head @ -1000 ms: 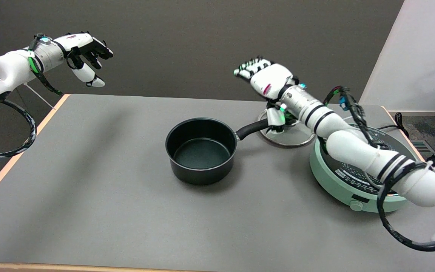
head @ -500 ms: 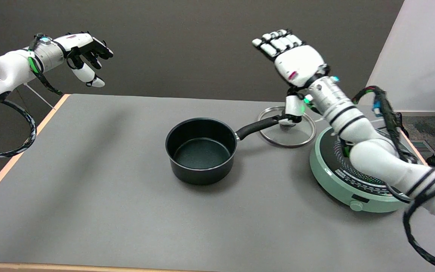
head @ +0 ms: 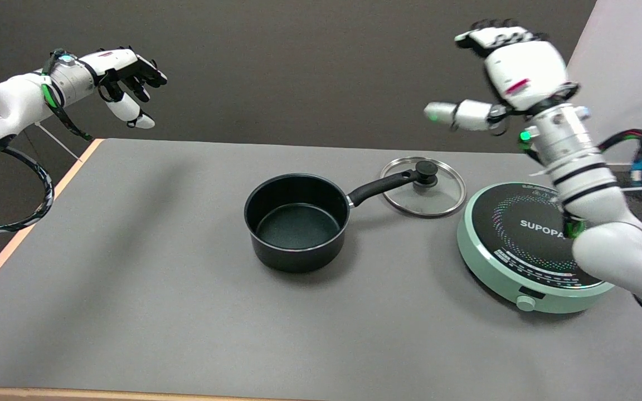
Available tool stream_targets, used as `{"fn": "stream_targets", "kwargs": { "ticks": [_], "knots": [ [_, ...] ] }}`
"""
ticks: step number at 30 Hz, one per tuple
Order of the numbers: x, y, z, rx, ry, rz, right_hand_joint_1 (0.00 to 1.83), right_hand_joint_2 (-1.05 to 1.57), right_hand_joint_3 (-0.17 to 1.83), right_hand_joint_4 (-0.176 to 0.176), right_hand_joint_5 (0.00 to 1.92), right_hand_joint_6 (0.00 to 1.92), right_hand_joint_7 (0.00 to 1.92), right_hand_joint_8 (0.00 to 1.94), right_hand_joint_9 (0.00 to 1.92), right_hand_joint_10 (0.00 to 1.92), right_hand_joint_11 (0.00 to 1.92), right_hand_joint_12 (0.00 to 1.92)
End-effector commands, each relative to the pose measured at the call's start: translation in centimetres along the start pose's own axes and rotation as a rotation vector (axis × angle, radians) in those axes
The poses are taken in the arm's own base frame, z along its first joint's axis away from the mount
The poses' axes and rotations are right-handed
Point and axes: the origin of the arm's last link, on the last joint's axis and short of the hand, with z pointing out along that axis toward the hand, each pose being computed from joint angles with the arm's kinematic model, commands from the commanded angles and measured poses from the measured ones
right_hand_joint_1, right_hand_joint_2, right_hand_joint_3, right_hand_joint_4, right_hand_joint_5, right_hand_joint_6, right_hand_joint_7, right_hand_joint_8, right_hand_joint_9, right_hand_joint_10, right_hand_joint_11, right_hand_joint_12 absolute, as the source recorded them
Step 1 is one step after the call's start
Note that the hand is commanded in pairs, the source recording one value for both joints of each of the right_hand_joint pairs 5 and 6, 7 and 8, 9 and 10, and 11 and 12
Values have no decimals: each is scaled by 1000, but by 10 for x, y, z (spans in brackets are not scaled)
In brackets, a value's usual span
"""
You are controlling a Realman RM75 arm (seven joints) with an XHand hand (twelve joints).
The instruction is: Place the pot onto the table.
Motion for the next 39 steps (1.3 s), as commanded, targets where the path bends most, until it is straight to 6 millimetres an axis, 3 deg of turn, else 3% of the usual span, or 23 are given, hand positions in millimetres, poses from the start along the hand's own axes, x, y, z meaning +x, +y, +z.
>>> {"fn": "stream_targets", "kwargs": {
  "ticks": [1, 5, 14, 20, 22, 23, 25, 29, 35, 39],
  "knots": [
    [48, 122, -82, -244, 186, 645, 437, 1171, 1, -153, 368, 368, 368, 368, 368, 368, 368, 368],
    [42, 129, -86, -252, 147, 771, 388, 1422, 110, -142, 396, 396, 396, 396, 396, 396, 396, 396],
    [18, 126, -77, -258, 102, 1062, 381, 1423, 274, -64, 522, 522, 522, 522, 522, 522, 522, 522],
    [11, 118, -85, -333, 122, 1253, 377, 1407, 283, -75, 514, 514, 514, 514, 514, 514, 514, 514],
    [10, 110, -85, -333, 126, 1297, 387, 1416, 275, -56, 493, 493, 493, 493, 493, 493, 493, 493],
    [11, 105, -84, -319, 132, 1313, 392, 1429, 249, -87, 424, 424, 424, 424, 424, 424, 424, 424],
    [13, 95, -83, -287, 143, 1329, 419, 1443, 226, -76, 393, 393, 393, 393, 393, 393, 393, 393],
    [19, 74, -87, -218, 222, 1370, 428, 1509, 183, -121, 376, 376, 376, 376, 376, 376, 376, 376],
    [26, 61, -86, -140, 263, 1359, 477, 1571, 138, -176, 315, 315, 315, 315, 315, 315, 315, 315],
    [23, 58, -87, -133, 241, 1356, 507, 1571, 167, -176, 303, 303, 303, 303, 303, 303, 303, 303]
  ]
}}
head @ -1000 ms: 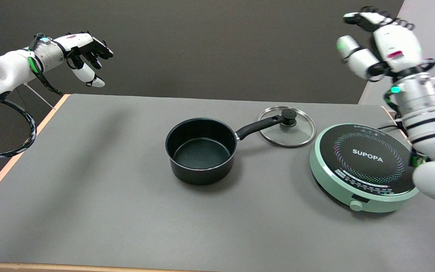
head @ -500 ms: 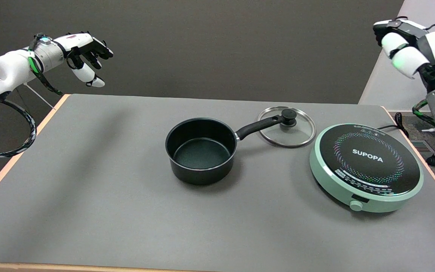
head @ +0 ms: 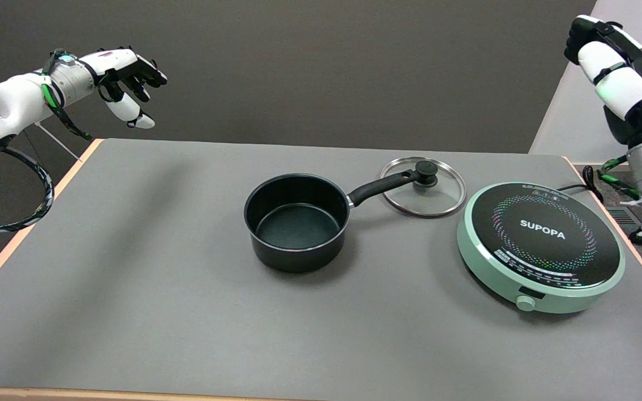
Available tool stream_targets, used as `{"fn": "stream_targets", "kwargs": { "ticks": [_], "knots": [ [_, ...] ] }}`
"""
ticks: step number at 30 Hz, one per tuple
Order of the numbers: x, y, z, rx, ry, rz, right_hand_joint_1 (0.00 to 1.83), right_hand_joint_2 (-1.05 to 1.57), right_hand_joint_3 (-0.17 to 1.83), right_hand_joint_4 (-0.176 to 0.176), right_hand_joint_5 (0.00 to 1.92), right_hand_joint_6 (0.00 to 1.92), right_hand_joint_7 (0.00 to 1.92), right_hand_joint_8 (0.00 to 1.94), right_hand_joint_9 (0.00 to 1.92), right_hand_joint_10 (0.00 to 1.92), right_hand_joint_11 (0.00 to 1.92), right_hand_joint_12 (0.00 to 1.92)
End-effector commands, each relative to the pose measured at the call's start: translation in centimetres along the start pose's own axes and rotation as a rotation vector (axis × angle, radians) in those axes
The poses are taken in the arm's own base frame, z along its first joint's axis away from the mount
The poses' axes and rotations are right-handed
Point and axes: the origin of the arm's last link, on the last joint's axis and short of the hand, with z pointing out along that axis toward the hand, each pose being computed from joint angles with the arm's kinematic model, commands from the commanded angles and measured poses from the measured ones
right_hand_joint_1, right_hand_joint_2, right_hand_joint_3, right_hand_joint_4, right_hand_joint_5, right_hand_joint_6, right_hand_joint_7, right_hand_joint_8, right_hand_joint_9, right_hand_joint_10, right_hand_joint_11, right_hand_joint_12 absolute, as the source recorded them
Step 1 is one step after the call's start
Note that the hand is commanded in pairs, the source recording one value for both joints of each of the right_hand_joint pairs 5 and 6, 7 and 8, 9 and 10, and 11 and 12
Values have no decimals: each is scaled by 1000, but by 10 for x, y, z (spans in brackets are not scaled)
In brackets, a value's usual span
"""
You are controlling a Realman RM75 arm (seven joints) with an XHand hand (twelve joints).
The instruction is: Place the pot onto the table.
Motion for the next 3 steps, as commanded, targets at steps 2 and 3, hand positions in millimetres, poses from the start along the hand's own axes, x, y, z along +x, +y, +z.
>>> {"fn": "stream_targets", "kwargs": {
  "ticks": [2, 3],
  "knots": [
    [-28, -13, -20, 84, -13, 192, 517, 1571, 186, -176, 304, 304, 304, 304, 304, 304, 304, 304],
    [-28, -13, -20, 84, -13, 193, 521, 1571, 199, -176, 304, 304, 304, 304, 304, 304, 304, 304]
  ]
}}
